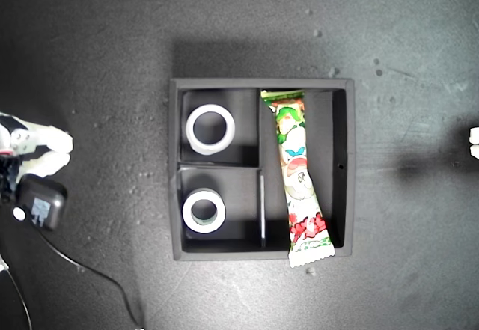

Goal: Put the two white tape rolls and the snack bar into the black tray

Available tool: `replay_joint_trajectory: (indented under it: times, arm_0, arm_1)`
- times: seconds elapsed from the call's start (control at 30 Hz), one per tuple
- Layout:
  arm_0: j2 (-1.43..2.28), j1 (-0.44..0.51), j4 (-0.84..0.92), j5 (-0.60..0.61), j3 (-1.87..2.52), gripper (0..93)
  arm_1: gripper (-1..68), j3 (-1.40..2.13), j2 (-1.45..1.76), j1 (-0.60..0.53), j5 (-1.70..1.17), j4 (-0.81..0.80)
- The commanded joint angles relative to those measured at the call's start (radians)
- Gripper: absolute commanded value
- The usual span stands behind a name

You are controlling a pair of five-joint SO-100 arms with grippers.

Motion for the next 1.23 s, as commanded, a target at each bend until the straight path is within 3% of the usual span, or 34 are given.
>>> replay_joint_trajectory:
  times: [0.0,0.07,0.23,1.2]
  arm_0:
    - [0.011,-0.014,0.044,-0.132,0.06,2.9]
    - [0.017,0.002,0.044,-0.149,0.06,2.7]
    - [0.049,-0.008,0.04,0.149,0.06,2.7]
    - [0.049,-0.008,0.04,0.126,0.06,2.7]
  arm_1:
    - [1.8,0.012,0.009,-0.003,-0.066,0.002]
    - [1.8,0.012,0.009,-0.003,-0.066,0.002]
    - [1.8,0.012,0.009,-0.003,-0.066,0.002]
    - [1.8,0.012,0.009,-0.003,-0.066,0.002]
